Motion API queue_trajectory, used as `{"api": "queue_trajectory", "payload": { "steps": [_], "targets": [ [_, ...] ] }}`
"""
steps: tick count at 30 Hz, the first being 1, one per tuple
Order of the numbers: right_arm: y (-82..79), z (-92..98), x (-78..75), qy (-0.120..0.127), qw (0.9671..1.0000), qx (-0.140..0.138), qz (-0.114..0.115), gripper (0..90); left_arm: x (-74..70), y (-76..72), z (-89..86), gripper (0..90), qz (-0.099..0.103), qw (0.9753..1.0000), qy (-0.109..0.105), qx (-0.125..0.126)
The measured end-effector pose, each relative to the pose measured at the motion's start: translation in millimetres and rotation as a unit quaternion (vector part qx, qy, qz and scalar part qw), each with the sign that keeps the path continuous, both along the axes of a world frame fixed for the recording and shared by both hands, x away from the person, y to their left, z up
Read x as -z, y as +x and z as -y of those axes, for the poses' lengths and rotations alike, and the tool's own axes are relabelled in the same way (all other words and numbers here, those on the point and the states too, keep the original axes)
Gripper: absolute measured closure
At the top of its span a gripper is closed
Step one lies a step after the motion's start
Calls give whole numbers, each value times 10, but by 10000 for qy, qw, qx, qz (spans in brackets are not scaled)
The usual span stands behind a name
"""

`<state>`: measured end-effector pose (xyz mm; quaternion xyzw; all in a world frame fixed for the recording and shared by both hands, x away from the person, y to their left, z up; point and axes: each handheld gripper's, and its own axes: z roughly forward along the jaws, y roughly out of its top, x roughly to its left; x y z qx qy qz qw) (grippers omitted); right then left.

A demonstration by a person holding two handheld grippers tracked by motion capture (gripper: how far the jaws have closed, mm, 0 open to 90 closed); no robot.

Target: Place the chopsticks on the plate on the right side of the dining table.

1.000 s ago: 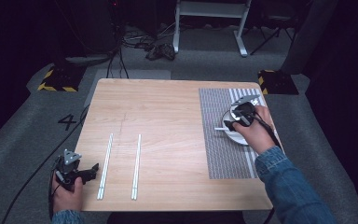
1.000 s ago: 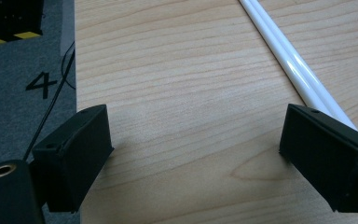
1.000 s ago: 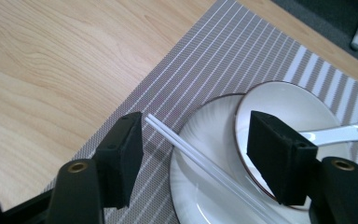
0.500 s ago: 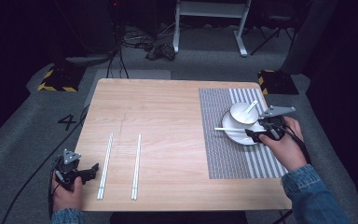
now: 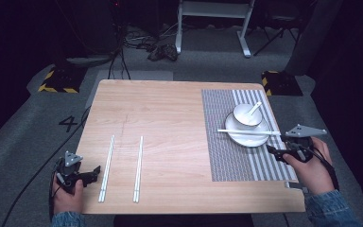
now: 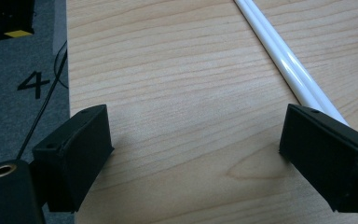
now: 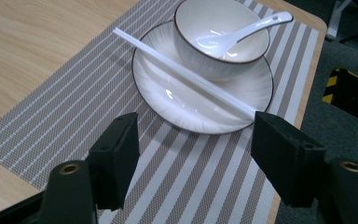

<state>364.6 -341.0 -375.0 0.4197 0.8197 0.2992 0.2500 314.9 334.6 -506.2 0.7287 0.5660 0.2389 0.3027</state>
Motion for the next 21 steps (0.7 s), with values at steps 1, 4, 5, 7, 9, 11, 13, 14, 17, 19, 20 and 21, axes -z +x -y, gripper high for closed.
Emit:
{"api": "queue_trajectory", "payload": {
  "steps": [1,4,5,7,9,11,13,14,17,19,20,21],
  "targets": [
    [-28,22,36,20,10000,6,-6,331,1,0,-1,90,-16,10000,-25,42],
    [-108,79,156,144,9999,5,-57,328,2,2,-3,90,-29,10000,-48,62],
    [-130,98,195,176,9998,16,-80,327,1,4,-5,90,-29,10000,-47,63],
    [-166,142,266,214,9997,44,-108,325,2,4,-5,90,-28,10000,-48,62],
    [-192,187,330,279,9994,111,-143,324,2,5,-6,90,-27,10000,-53,58],
    [-209,222,397,306,9993,166,-139,323,2,5,-6,90,-26,10000,-52,58],
    [-222,245,467,384,9990,197,-133,324,2,5,-6,90,-31,10000,-64,58],
    [-228,256,502,431,9988,208,-135,323,2,5,-5,90,-32,10000,-61,52],
    [-241,285,600,534,9980,288,-157,302,3,5,-4,90,-32,10000,-70,51],
    [-251,311,668,591,9976,343,-117,297,3,5,-4,90,-32,10000,-72,49],
    [-257,318,687,618,9973,379,-118,297,2,5,-6,90,-32,10000,-63,57],
    [-259,331,710,626,9972,394,-100,297,3,5,-4,90,-32,10000,-72,48]
  ]
}}
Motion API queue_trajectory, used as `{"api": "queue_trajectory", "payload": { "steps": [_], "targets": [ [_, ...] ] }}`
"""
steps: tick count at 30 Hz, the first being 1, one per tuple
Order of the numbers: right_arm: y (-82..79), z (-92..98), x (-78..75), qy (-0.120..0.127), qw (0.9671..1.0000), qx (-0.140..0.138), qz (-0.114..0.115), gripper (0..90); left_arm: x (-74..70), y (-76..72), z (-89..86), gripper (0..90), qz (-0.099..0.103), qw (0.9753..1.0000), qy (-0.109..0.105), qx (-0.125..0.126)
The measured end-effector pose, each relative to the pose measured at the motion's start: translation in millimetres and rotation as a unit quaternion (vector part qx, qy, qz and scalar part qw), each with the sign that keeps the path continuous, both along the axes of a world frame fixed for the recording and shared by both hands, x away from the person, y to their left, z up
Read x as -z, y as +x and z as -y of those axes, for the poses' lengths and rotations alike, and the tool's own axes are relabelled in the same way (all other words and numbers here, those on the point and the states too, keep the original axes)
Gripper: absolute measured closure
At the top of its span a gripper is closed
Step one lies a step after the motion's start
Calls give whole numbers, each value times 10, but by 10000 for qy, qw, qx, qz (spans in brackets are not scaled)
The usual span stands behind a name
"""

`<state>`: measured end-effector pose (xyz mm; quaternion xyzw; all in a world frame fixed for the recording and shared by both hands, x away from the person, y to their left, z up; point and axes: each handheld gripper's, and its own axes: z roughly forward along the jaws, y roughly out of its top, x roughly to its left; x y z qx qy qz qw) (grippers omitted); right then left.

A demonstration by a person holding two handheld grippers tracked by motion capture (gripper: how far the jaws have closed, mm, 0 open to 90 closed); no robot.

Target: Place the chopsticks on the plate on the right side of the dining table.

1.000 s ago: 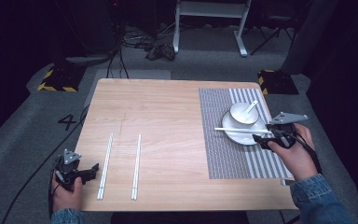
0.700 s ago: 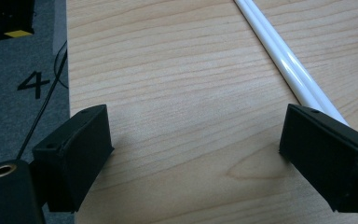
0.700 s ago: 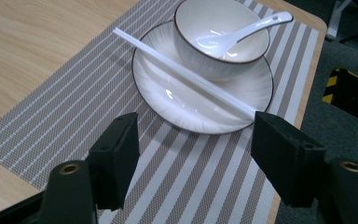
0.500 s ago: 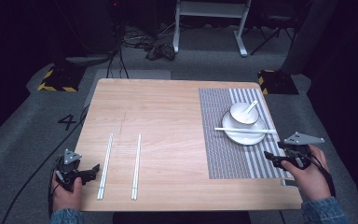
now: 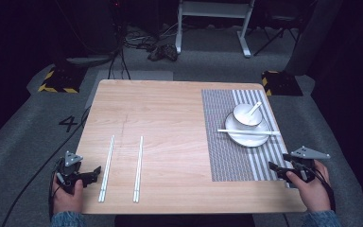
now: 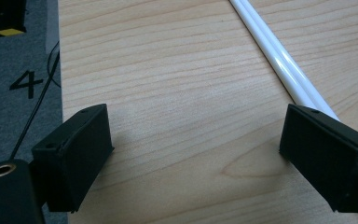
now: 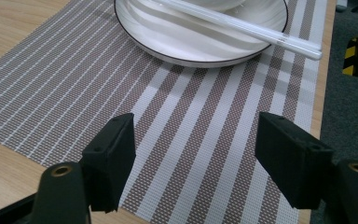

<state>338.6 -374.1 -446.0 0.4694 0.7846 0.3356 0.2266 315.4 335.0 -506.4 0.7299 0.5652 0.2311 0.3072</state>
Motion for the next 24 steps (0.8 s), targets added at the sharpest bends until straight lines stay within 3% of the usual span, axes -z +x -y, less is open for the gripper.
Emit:
{"api": "queue_trajectory", "payload": {
  "steps": [3,8,11,17,24],
  "targets": [
    [-16,30,65,-27,9999,126,88,287,0,0,0,90,-1,10000,-2,1],
    [-22,32,207,-78,9999,72,20,281,-1,0,-1,90,1,10000,15,10],
    [-25,31,270,22,10000,54,31,281,-2,0,-3,90,1,10000,25,16],
    [-52,-24,375,44,9997,1,230,276,-2,0,-2,90,0,10000,24,14],
    [-15,-39,480,39,10000,-39,59,270,-2,-1,-1,90,1,10000,24,14]
  ]
}}
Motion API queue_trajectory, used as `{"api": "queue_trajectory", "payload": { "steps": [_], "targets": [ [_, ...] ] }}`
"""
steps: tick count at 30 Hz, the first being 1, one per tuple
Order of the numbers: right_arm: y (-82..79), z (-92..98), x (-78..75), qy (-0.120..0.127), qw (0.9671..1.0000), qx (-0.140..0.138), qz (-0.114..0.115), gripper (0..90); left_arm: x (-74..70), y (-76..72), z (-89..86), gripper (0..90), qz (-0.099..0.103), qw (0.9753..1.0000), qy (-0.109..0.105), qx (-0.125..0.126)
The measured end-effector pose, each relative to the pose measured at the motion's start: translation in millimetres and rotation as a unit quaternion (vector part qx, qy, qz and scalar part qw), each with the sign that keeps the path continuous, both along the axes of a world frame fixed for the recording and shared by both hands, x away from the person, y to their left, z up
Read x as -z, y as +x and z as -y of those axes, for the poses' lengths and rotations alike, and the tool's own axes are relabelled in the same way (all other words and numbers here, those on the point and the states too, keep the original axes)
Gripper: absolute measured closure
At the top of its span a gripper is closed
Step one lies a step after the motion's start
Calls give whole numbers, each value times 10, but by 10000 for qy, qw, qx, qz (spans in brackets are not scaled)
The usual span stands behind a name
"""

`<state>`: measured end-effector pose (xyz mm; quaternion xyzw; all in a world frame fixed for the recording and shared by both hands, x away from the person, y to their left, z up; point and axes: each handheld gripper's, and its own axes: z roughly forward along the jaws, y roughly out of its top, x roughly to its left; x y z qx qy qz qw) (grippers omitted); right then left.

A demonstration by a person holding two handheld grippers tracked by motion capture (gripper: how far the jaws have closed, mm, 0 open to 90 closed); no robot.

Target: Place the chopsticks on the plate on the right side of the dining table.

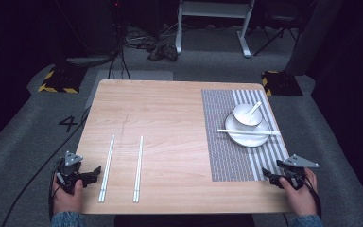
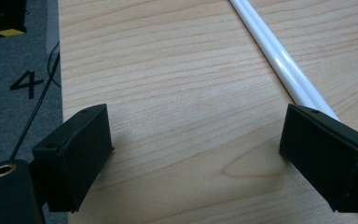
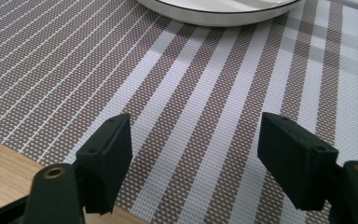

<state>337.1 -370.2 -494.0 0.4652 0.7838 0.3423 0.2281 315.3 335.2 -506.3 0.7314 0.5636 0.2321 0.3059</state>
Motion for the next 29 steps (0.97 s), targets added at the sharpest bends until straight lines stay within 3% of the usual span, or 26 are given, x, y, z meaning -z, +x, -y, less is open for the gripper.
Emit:
{"api": "queue_trajectory", "payload": {
  "steps": [6,10,16,20,29],
  "targets": [
    [27,-36,64,54,9999,-63,-145,239,0,0,0,91,5,10000,4,1],
    [17,-21,89,144,9998,-62,-89,217,0,-1,1,91,5,10000,1,3],
    [12,-10,91,140,9998,-97,-102,209,1,-1,0,92,5,10000,-1,6],
    [24,19,92,140,9995,-263,-118,202,1,-1,0,92,6,10000,-2,5],
    [24,19,92,142,9995,-261,-120,203,1,0,-1,91,-5,10000,-12,5]
  ]
}}
